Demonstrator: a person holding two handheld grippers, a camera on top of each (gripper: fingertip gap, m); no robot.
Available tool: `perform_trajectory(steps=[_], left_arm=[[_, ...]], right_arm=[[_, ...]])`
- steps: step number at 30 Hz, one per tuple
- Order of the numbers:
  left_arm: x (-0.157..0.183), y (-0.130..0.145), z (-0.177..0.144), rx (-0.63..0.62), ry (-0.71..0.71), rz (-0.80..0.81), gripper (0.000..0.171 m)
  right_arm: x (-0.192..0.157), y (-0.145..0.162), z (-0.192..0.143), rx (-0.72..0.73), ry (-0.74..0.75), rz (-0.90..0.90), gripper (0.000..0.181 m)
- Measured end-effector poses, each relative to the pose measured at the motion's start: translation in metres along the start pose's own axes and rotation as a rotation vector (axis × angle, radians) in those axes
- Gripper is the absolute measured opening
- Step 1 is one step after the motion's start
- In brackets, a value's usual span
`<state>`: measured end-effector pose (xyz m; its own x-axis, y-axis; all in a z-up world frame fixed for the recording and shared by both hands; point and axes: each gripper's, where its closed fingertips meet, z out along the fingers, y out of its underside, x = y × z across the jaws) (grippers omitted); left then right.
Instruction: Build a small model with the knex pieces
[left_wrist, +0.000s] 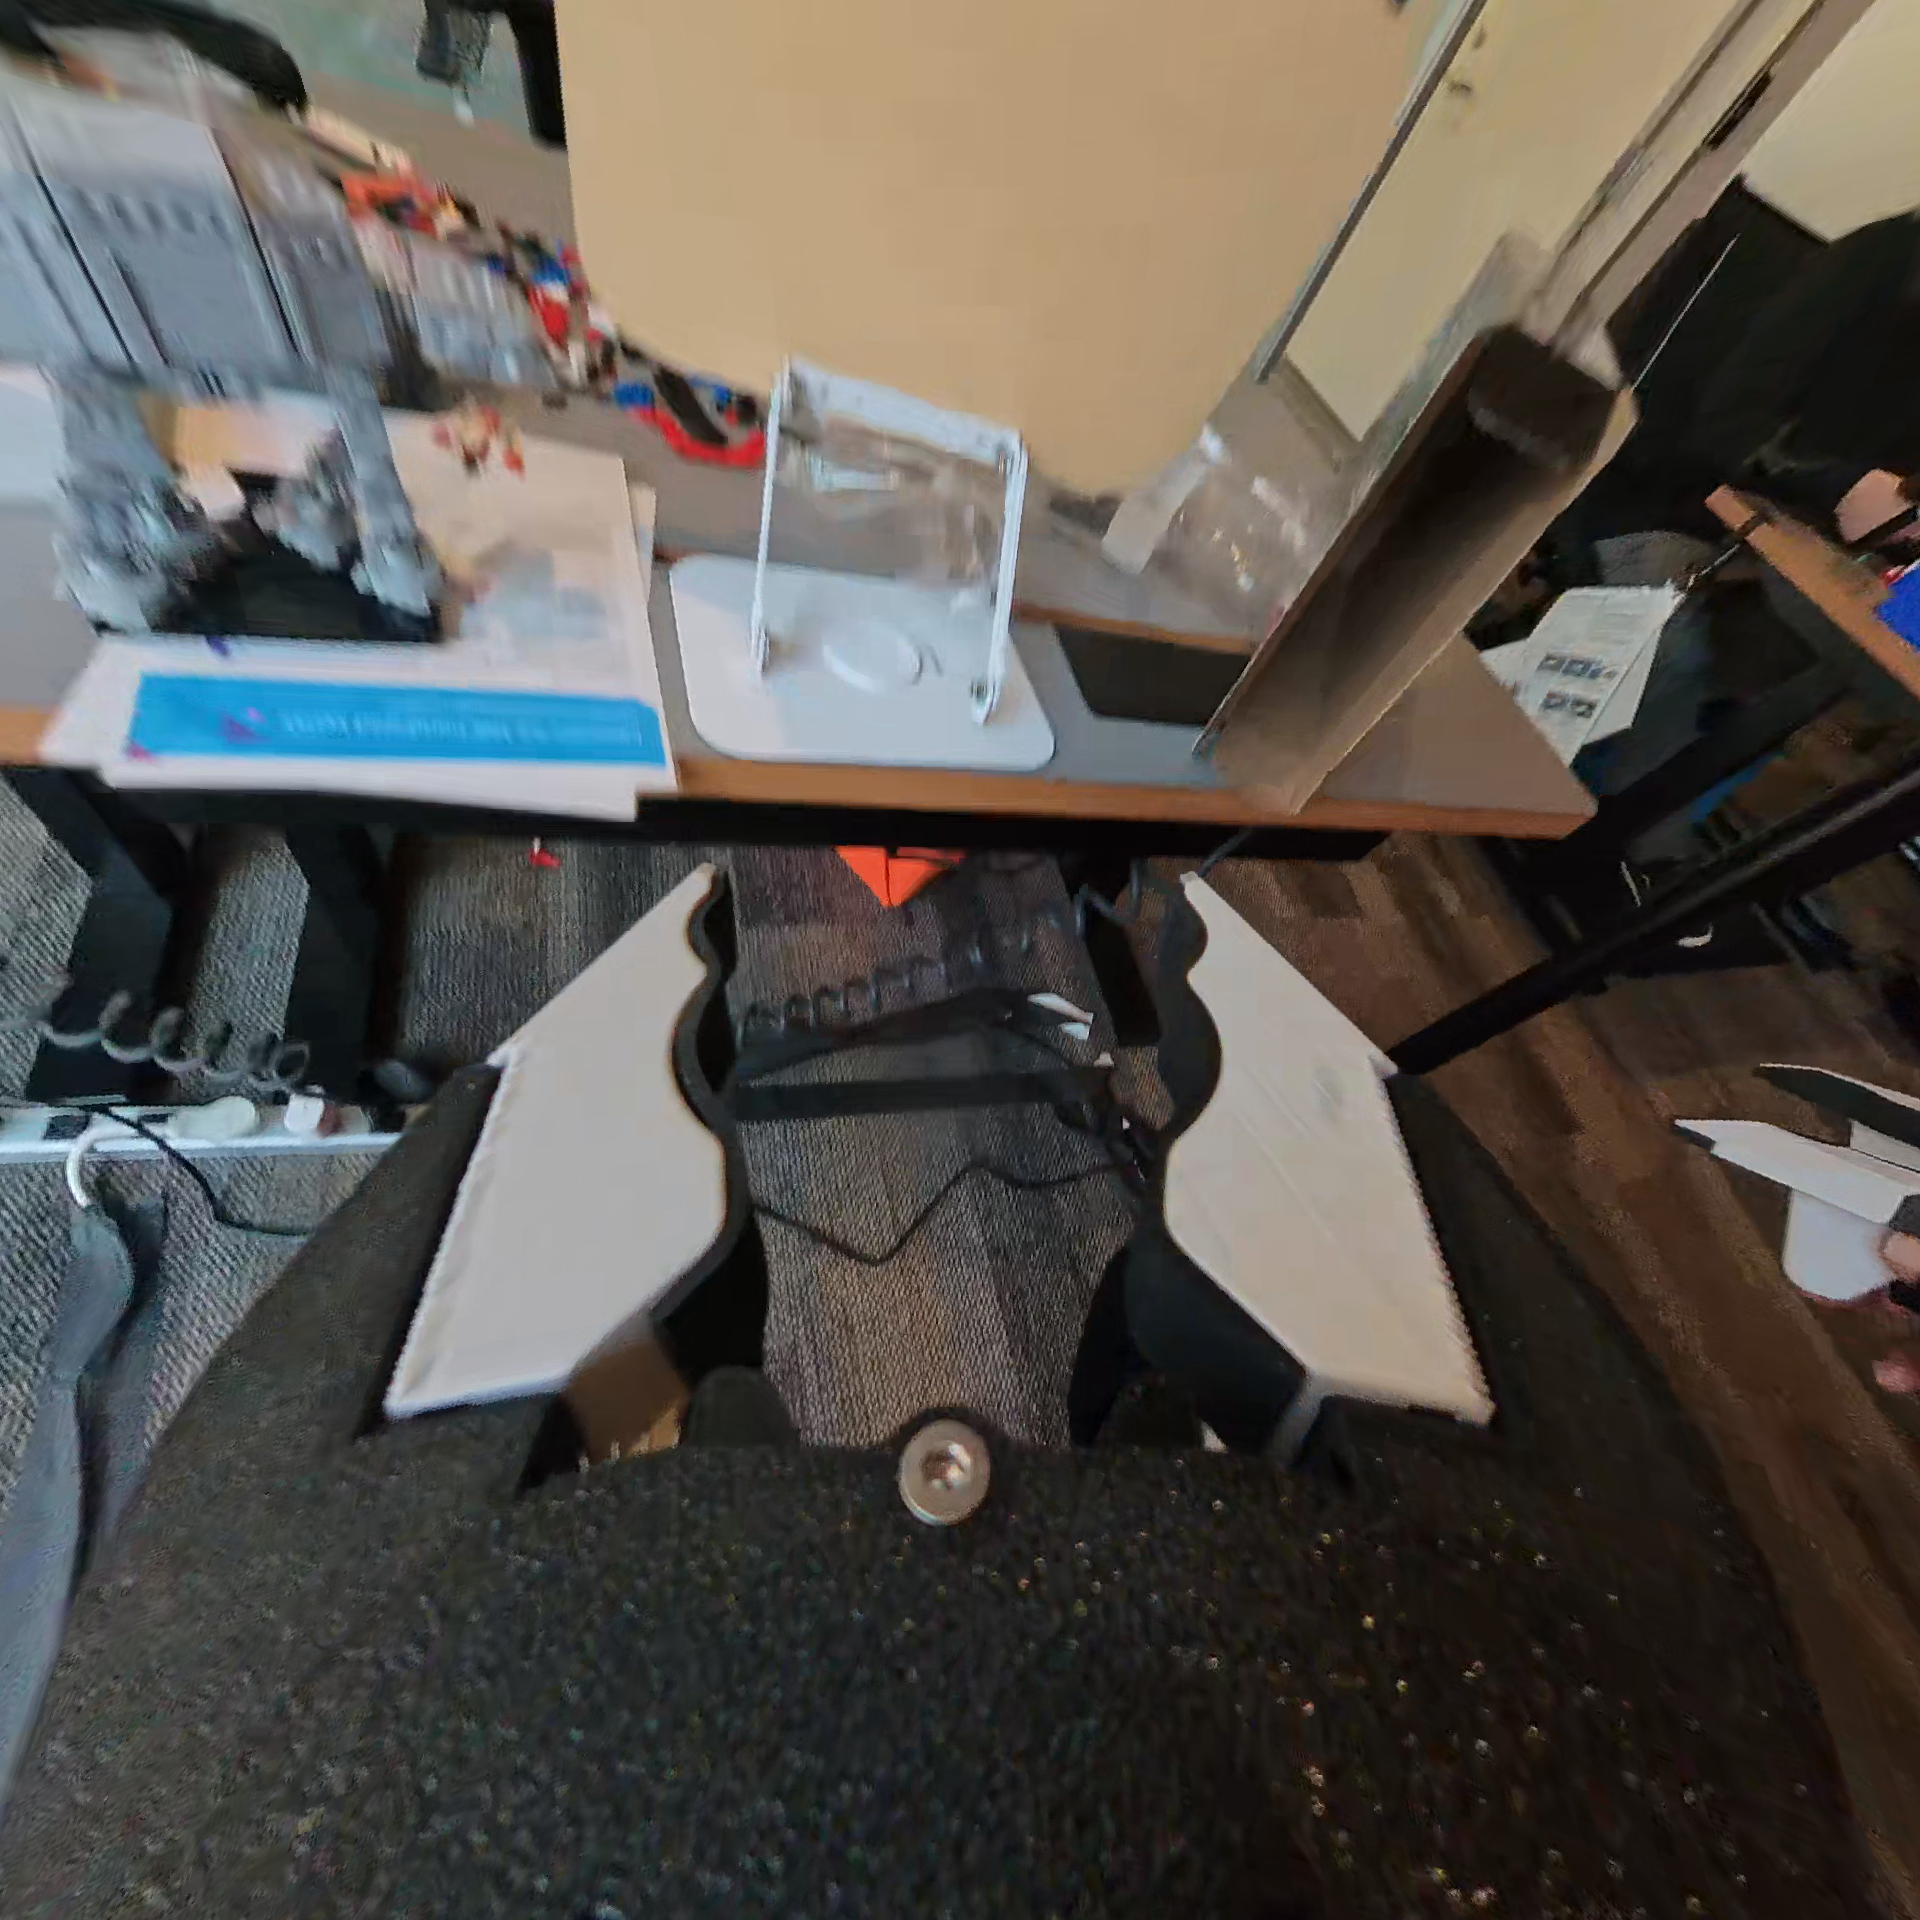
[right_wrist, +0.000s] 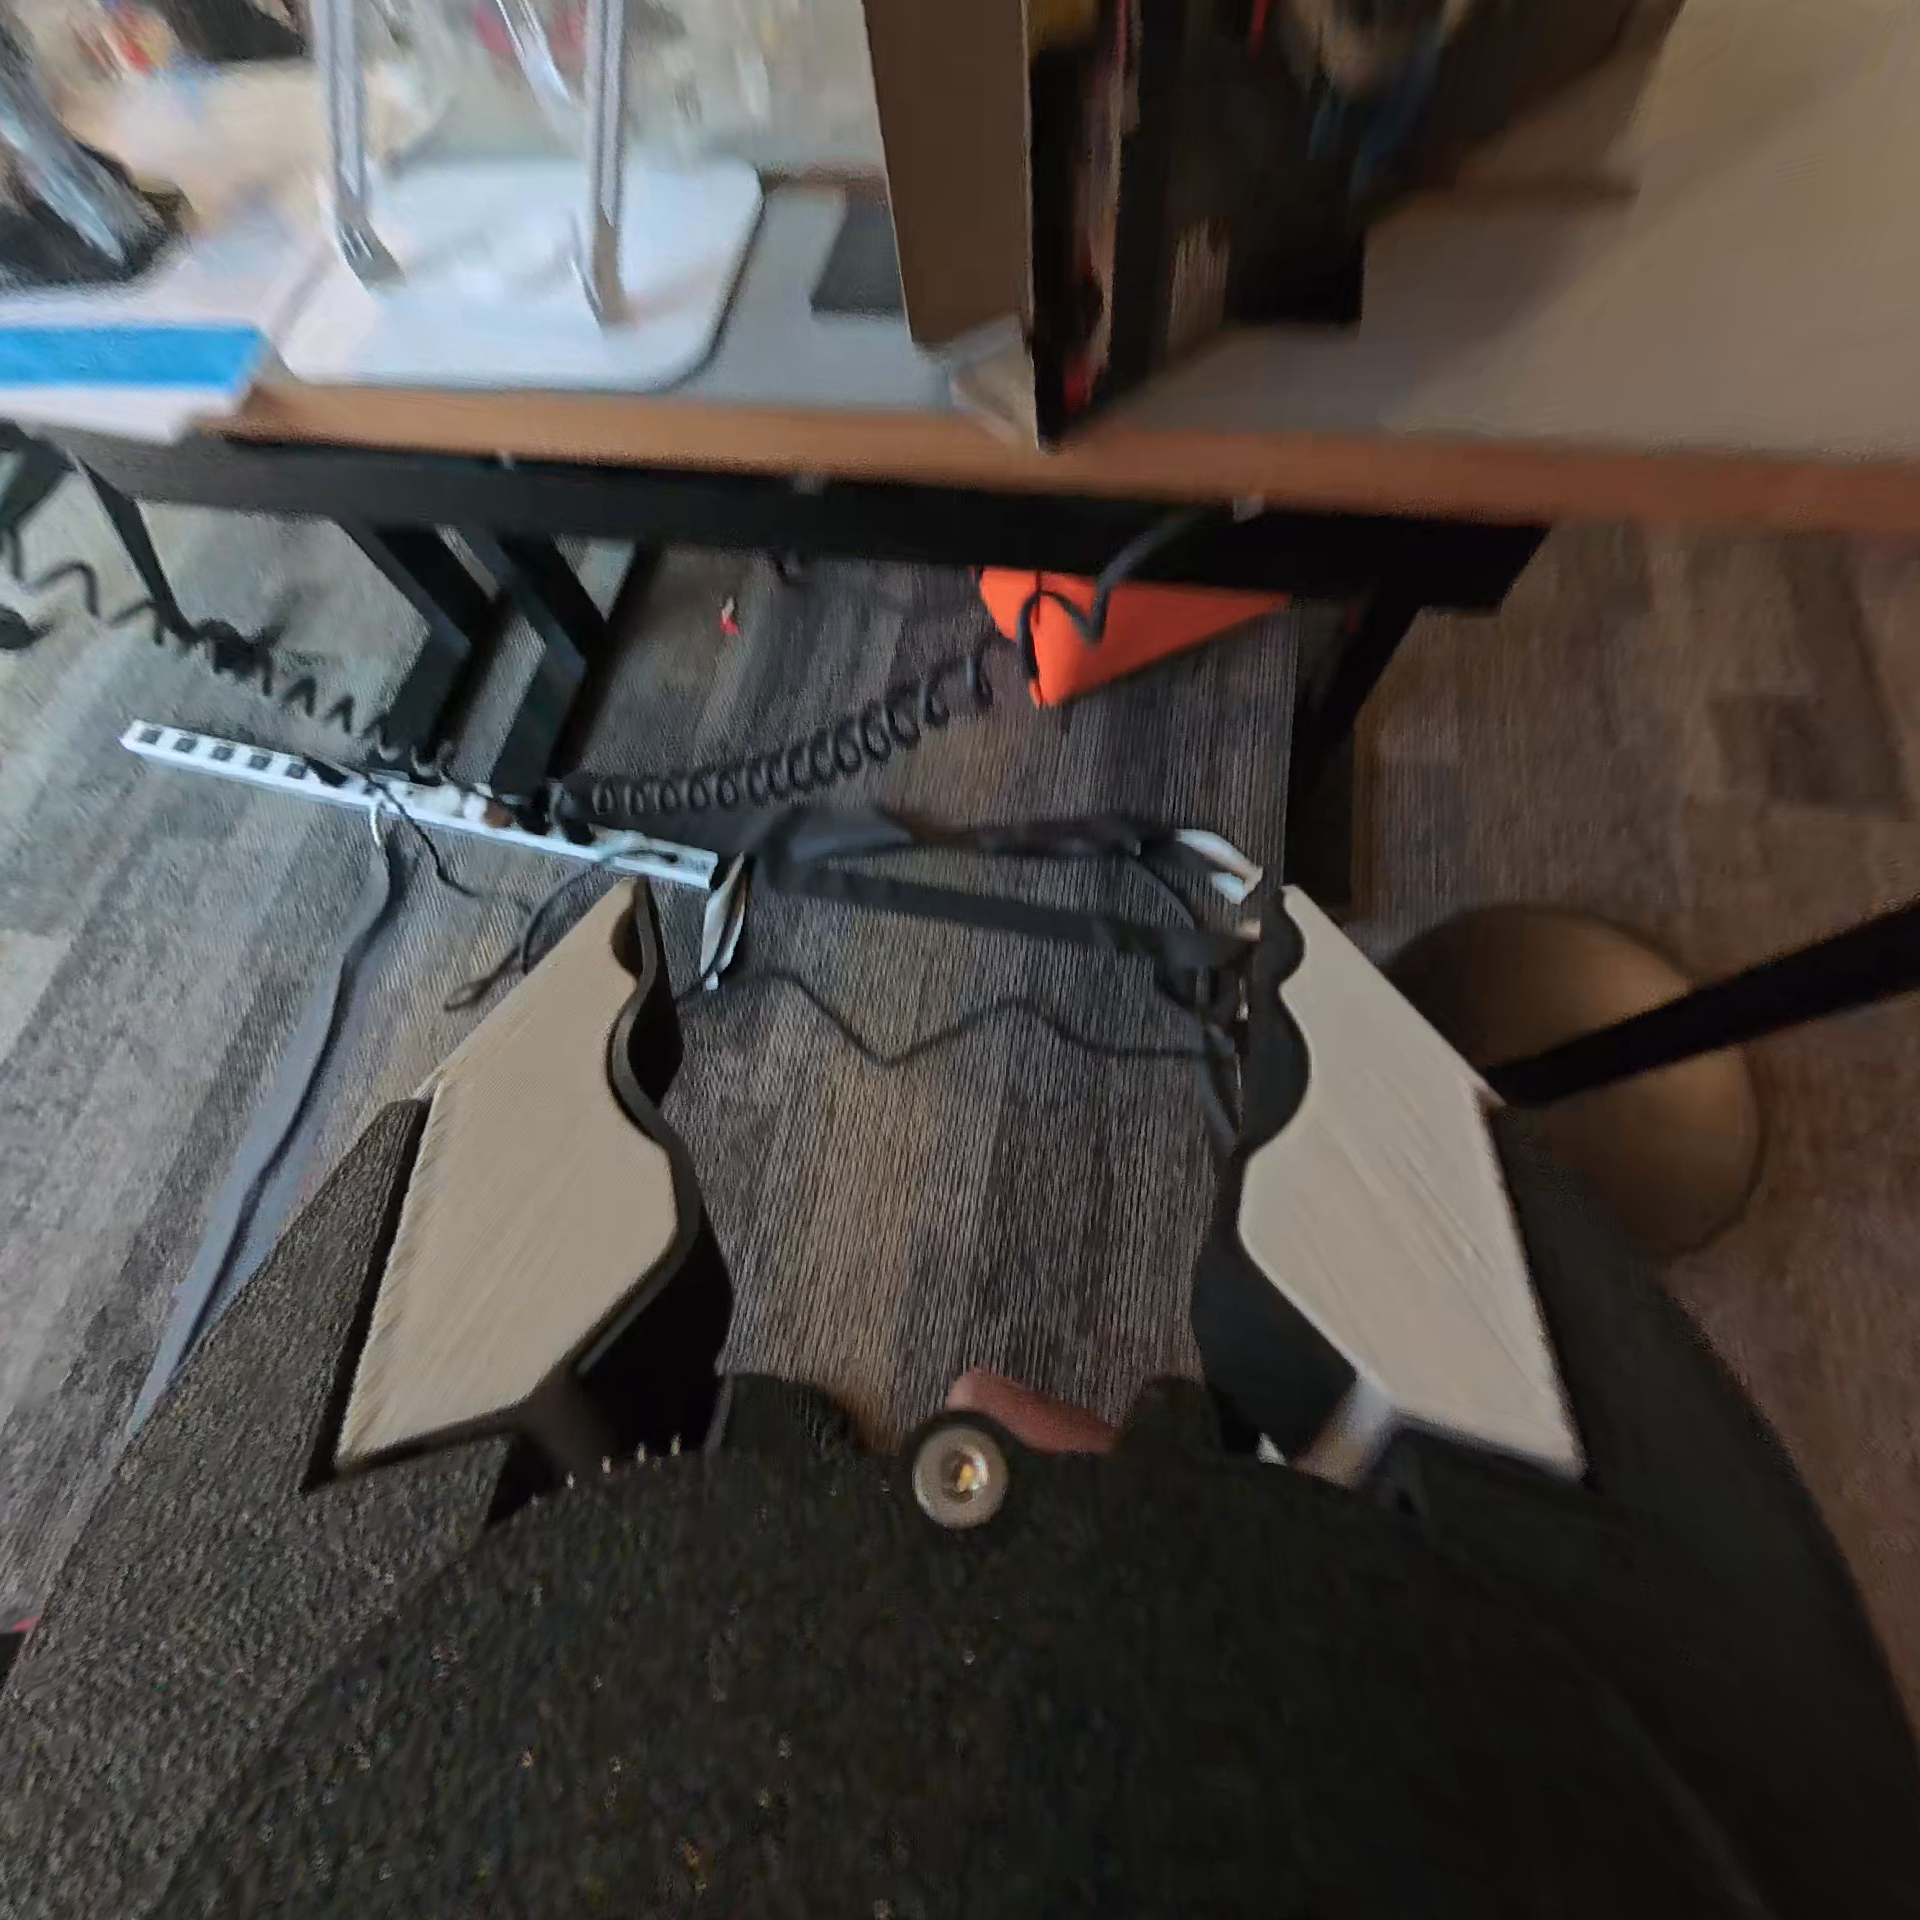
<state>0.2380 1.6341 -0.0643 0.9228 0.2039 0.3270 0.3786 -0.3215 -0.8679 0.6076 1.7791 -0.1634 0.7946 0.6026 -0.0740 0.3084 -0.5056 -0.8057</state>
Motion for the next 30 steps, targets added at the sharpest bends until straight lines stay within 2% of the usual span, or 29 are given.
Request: perform_trajectory(steps=[3, 6, 8, 11, 14, 16, 18, 21, 25, 27, 30], left_arm=[[-0.007, -0.061, -0.024, 0.051, -0.012, 0.013, 0.082], [-0.042, -0.102, -0.056, 0.093, -0.059, 0.031, 0.083], [-0.077, -0.119, -0.081, 0.126, -0.099, 0.016, 0.083], [-0.144, -0.13, -0.124, 0.165, -0.175, -0.032, 0.083], [-0.217, -0.136, -0.175, 0.205, -0.246, -0.086, 0.083], [-0.265, -0.142, -0.214, 0.211, -0.293, -0.121, 0.083], [-0.309, -0.156, -0.259, 0.243, -0.329, -0.136, 0.086], [-0.379, -0.17, -0.329, 0.255, -0.429, -0.08, 0.086], [-0.464, -0.186, -0.419, 0.306, -0.614, -0.08, 0.086], [-0.496, -0.193, -0.462, 0.364, -0.716, -0.111, 0.086], [-0.539, -0.178, -0.505, 0.395, -0.848, -0.205, 0.088]], right_arm=[[-0.025, -0.06, 0.003, 0.07, -0.027, -0.03, 0.111], [-0.072, -0.117, 0.011, 0.118, -0.096, -0.104, 0.111], [-0.116, -0.15, 0.021, 0.136, -0.157, -0.183, 0.109], [-0.201, -0.194, 0.043, 0.161, -0.262, -0.334, 0.106], [-0.307, -0.232, 0.066, 0.191, -0.365, -0.486, 0.104], [-0.391, -0.251, 0.081, 0.192, -0.441, -0.577, 0.104], [-0.489, -0.267, 0.09, 0.21, -0.548, -0.643, 0.103], [-0.646, -0.284, 0.085, 0.253, -0.771, -0.699, 0.103], [-0.818, -0.28, 0.061, 0.246, -1.072, -0.74, 0.095], [-0.884, -0.268, 0.053, 0.216, -1.187, -0.78, 0.095], [-0.964, -0.247, 0.057, 0.168, -1.298, -0.848, 0.095]])
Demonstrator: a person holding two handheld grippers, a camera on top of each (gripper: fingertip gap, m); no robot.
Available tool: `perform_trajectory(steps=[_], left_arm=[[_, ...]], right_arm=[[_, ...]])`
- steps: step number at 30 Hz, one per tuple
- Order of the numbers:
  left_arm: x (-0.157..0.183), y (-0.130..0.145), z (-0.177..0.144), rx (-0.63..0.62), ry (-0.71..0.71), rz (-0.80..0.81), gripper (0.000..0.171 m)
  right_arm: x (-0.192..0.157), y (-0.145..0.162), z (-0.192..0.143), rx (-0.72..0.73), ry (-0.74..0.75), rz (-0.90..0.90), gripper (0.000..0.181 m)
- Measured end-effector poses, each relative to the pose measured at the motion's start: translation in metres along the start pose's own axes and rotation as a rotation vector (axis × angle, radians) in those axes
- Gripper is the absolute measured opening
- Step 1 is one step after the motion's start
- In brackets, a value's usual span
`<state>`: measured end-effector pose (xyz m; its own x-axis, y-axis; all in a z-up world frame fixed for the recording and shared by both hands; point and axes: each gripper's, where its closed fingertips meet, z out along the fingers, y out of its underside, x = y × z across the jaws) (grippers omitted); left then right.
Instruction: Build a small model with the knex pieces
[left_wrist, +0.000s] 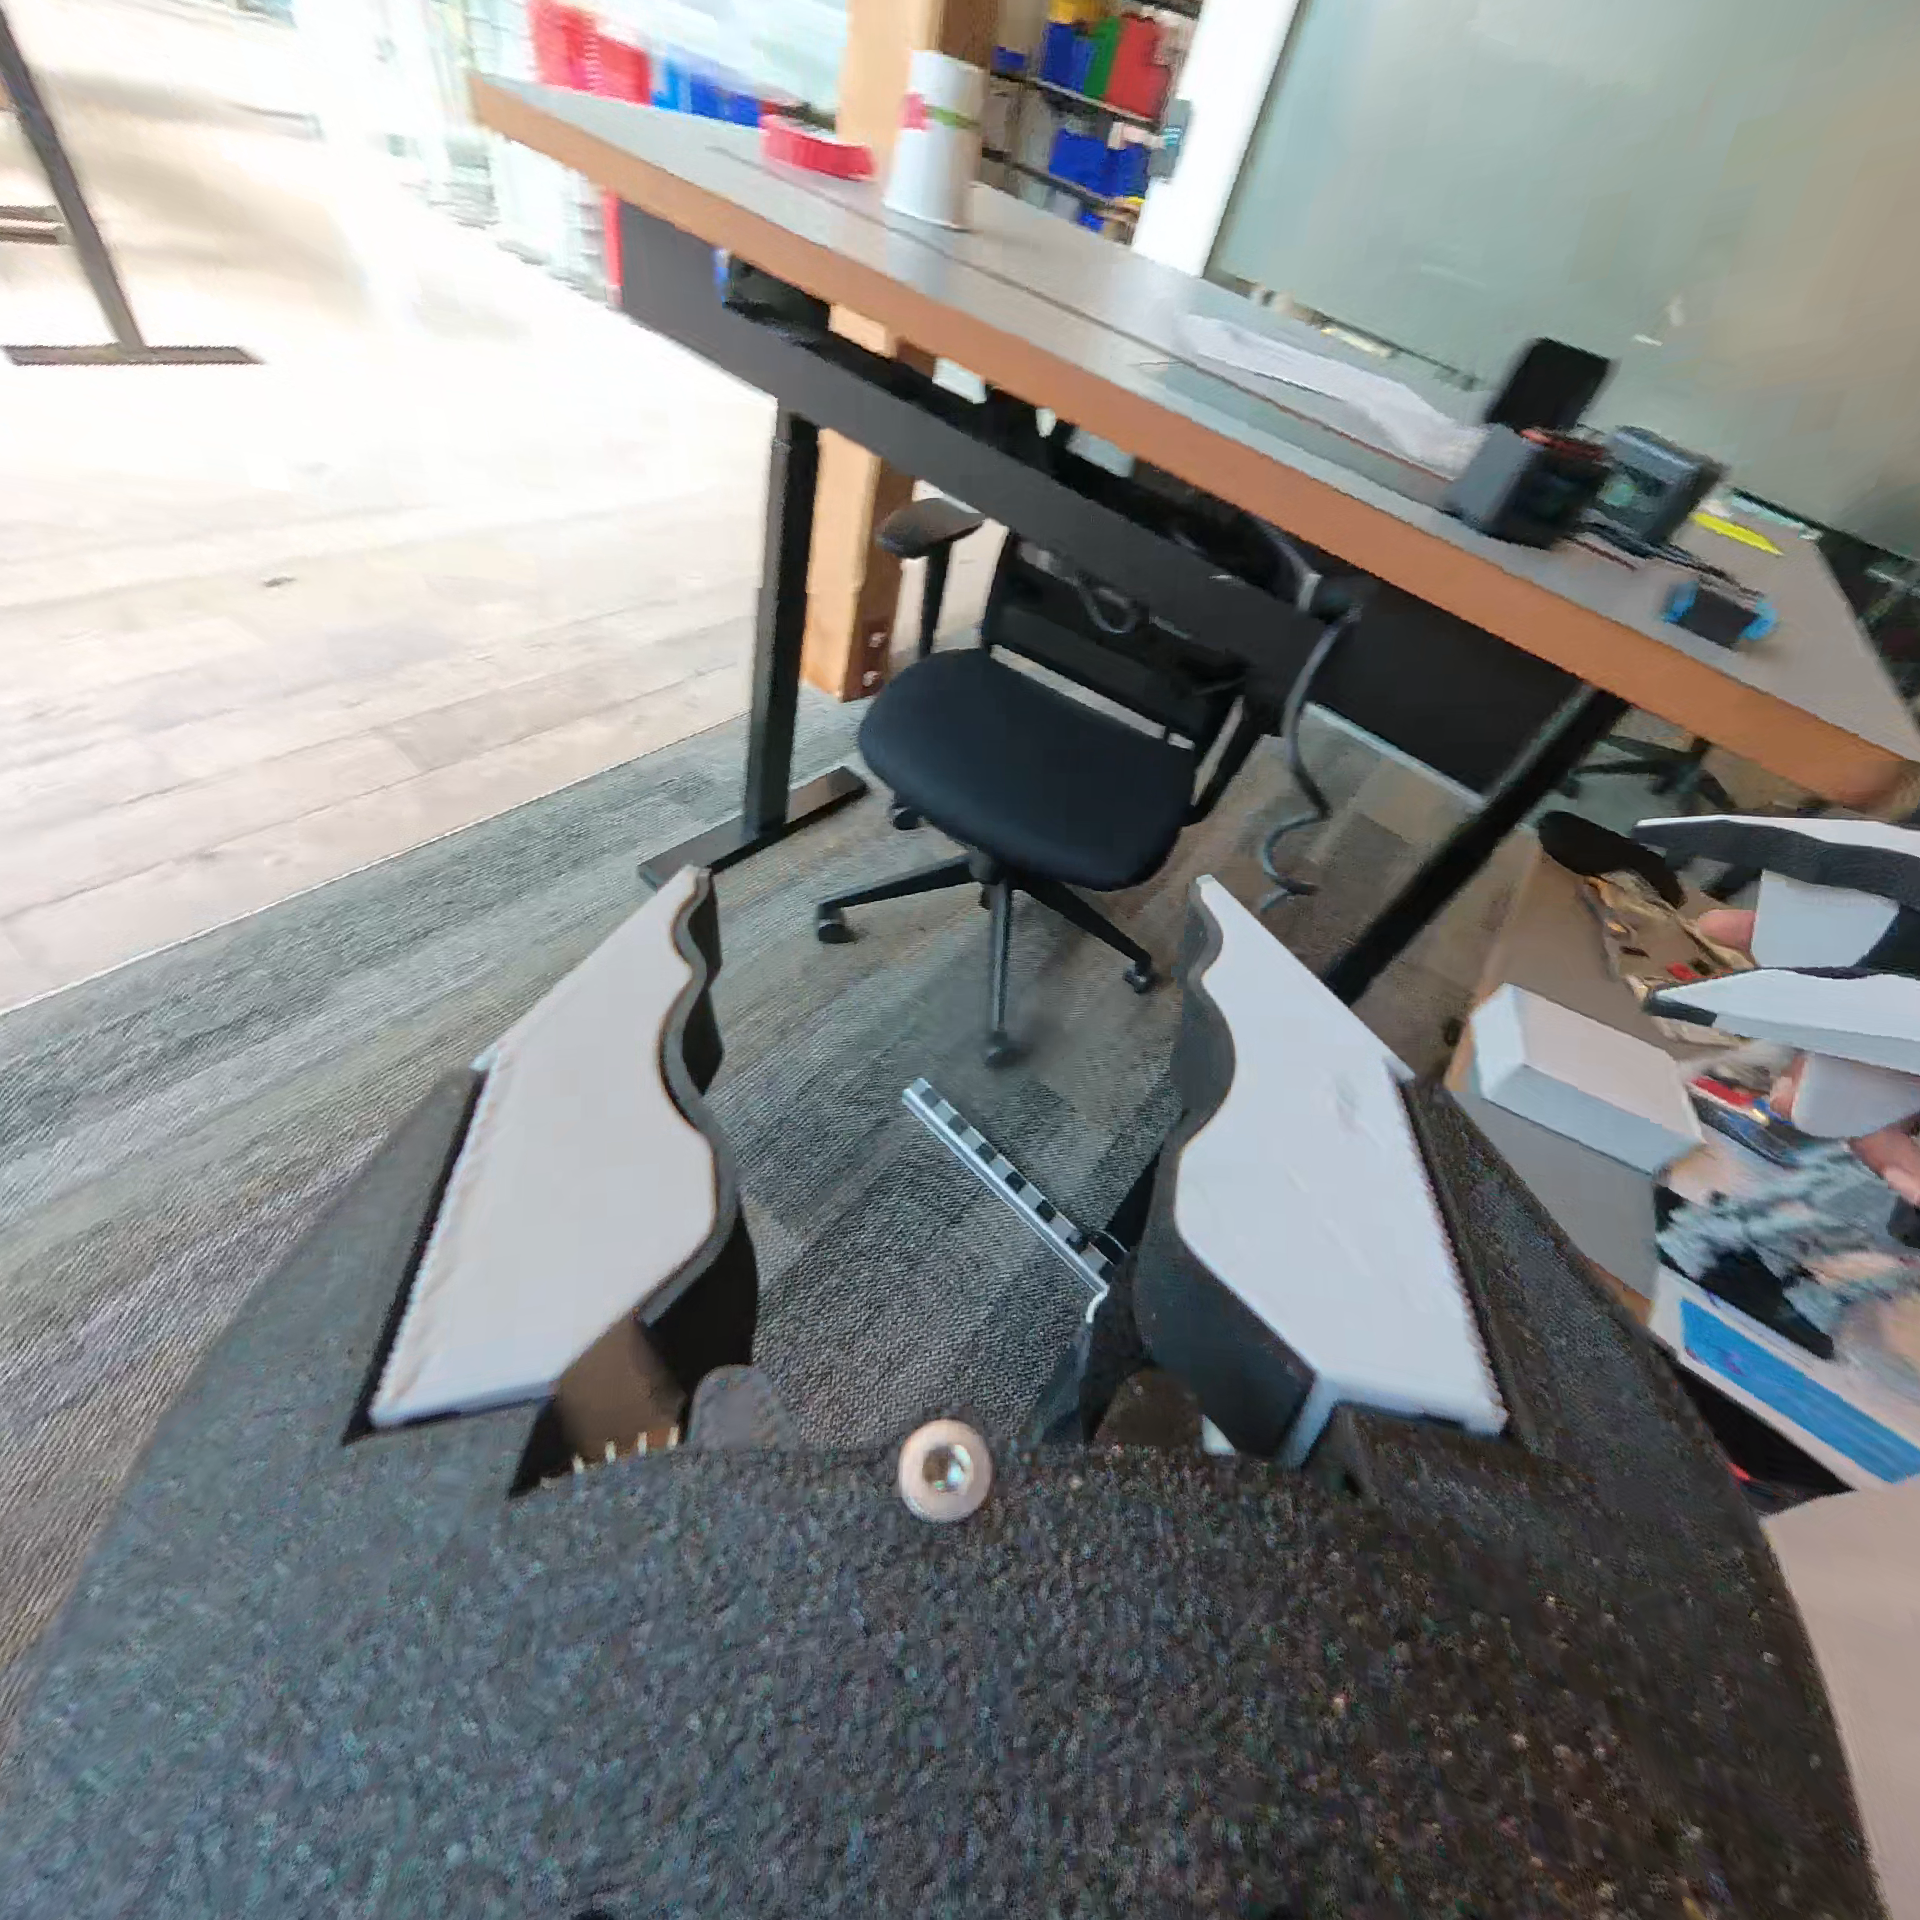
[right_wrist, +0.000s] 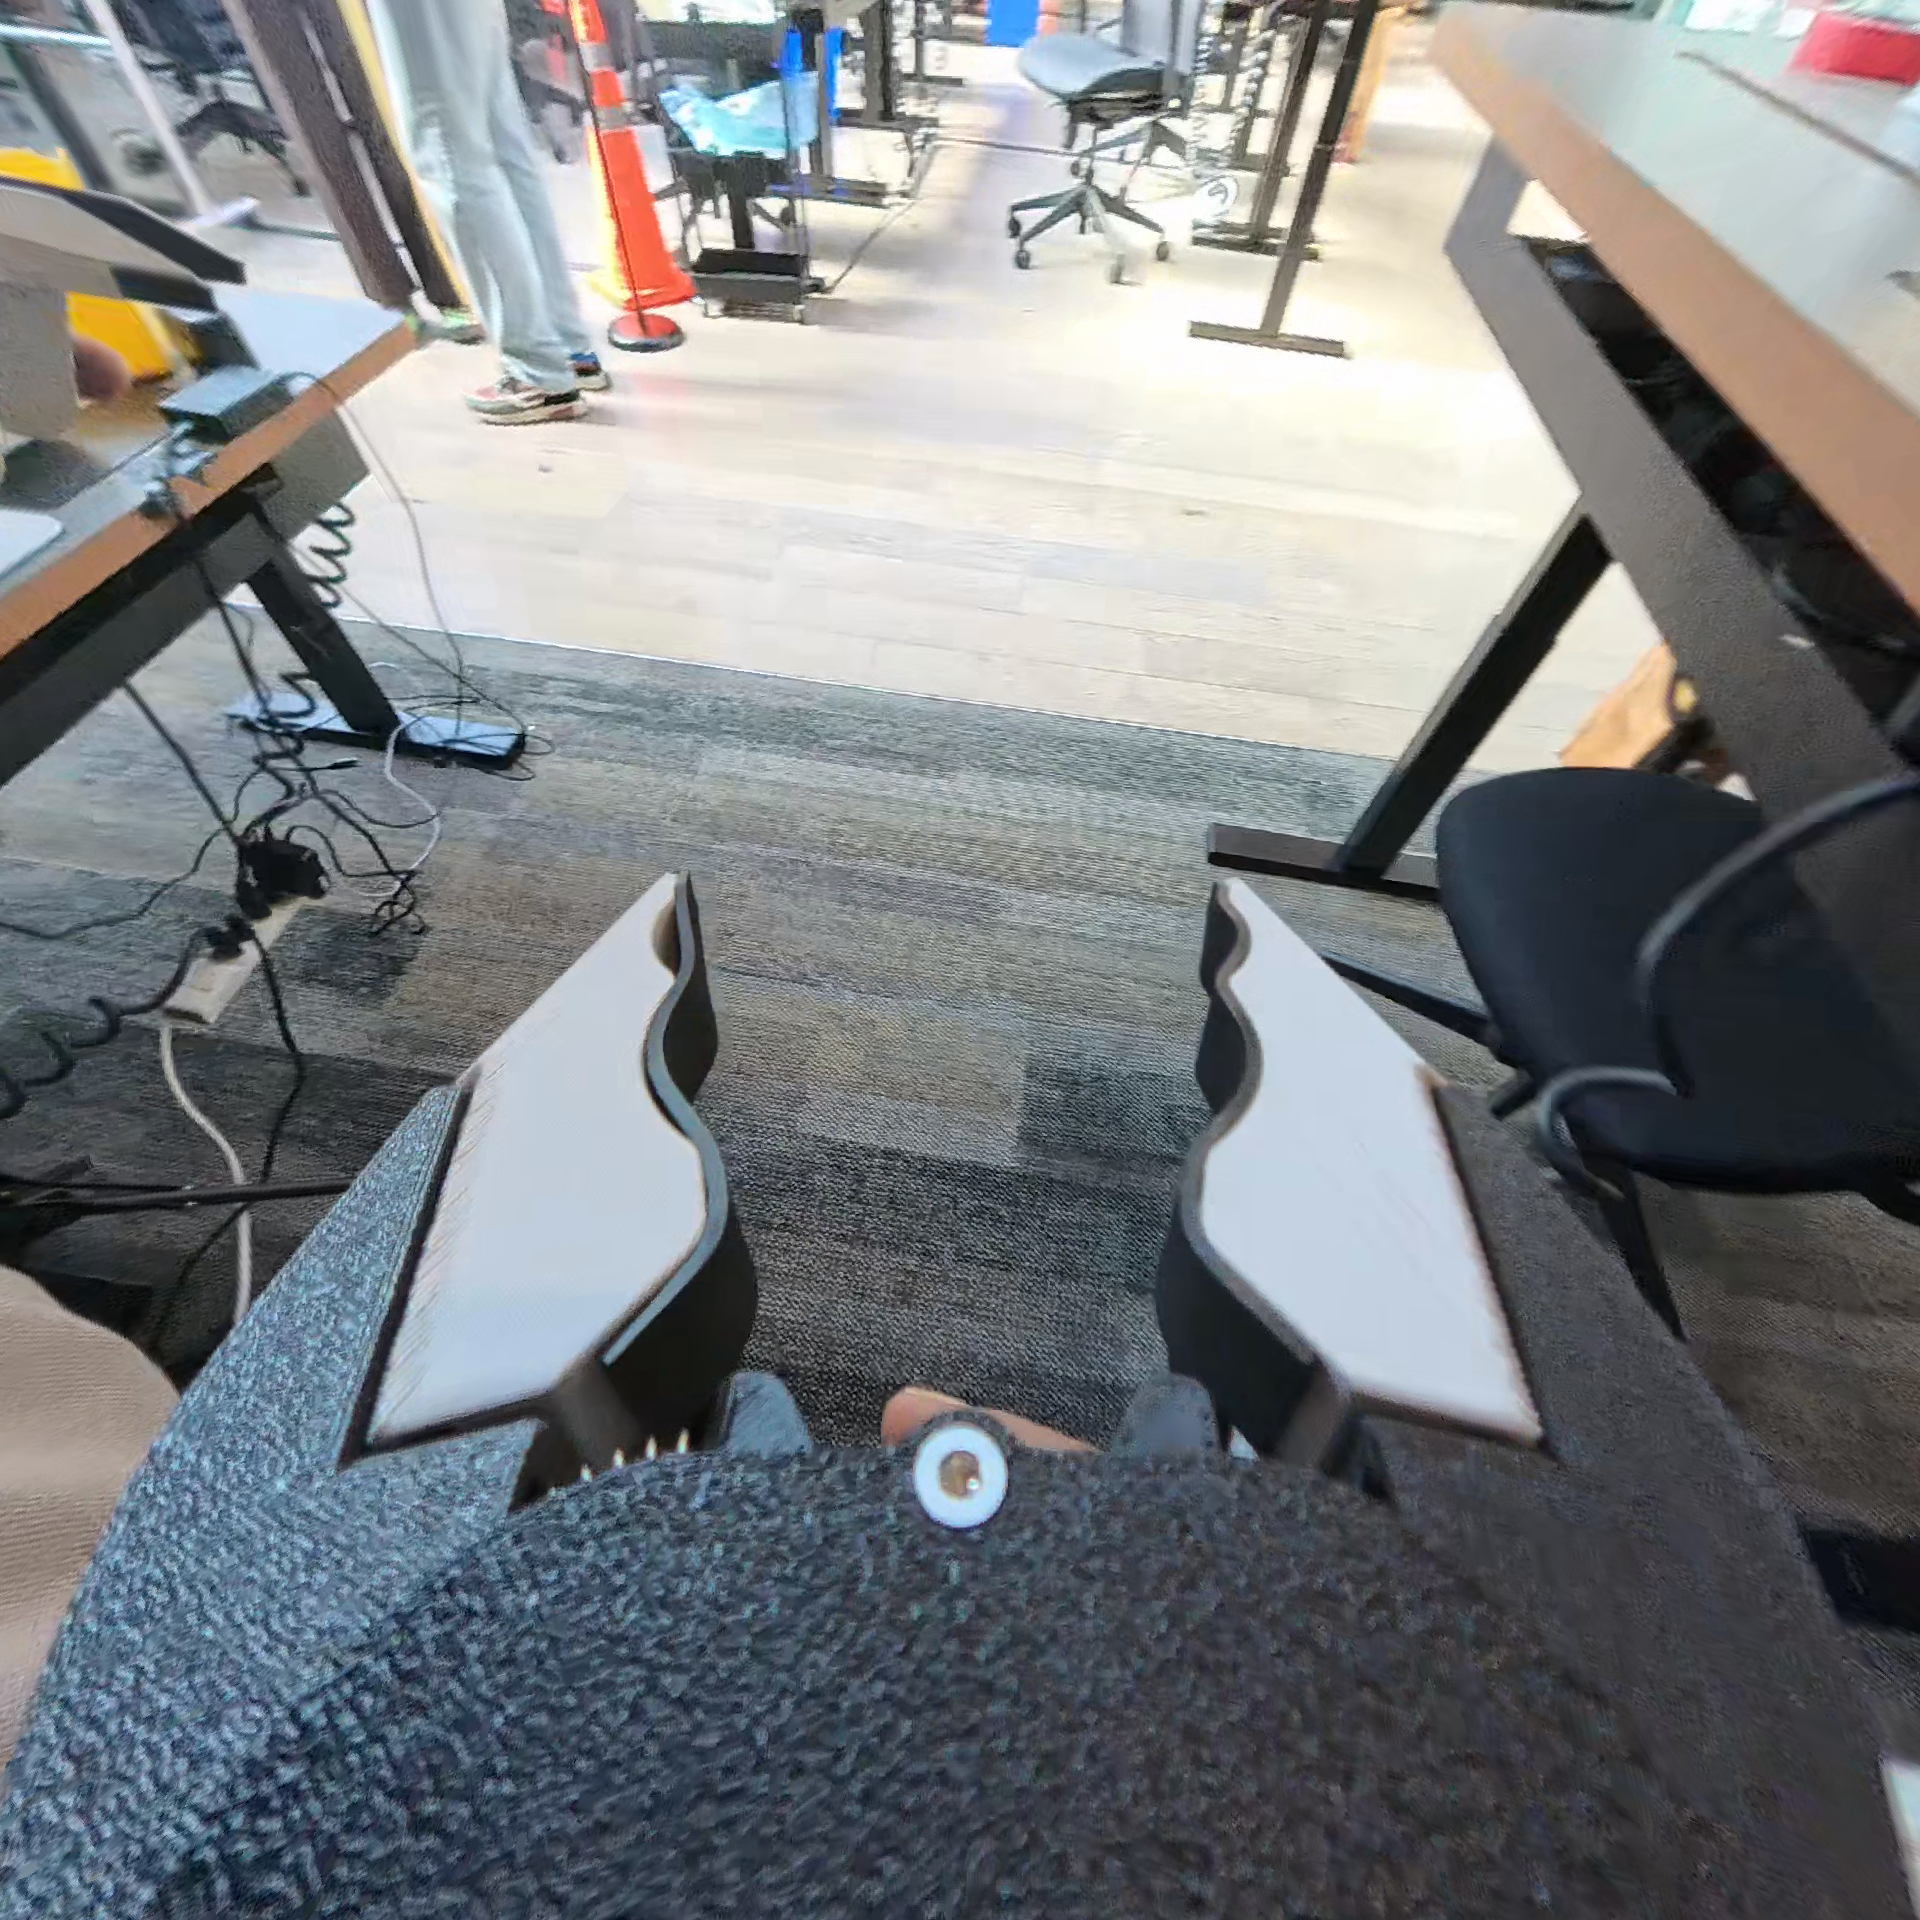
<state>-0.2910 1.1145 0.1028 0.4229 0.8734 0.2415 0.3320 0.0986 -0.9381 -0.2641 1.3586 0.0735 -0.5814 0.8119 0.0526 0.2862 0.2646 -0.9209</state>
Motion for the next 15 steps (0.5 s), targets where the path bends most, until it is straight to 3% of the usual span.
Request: perform_trajectory(steps=[5, 8, 12, 15], left_arm=[[-0.09, 0.016, 0.018, -0.035, -0.197, -0.072, 0.088], [-0.153, 0.003, 0.039, -0.015, -0.32, -0.094, 0.086], [-0.248, -0.059, 0.064, 0.08, -0.529, -0.133, 0.083], [-0.311, -0.11, 0.072, 0.162, -0.647, -0.118, 0.083]], right_arm=[[0.012, -0.024, 0.131, -0.026, -0.141, 0.027, 0.093], [0.032, -0.048, 0.223, -0.026, -0.202, -0.036, 0.093], [0.037, -0.114, 0.352, -0.009, -0.346, -0.363, 0.092], [0.014, -0.18, 0.446, 0.037, -0.534, -0.516, 0.091]])
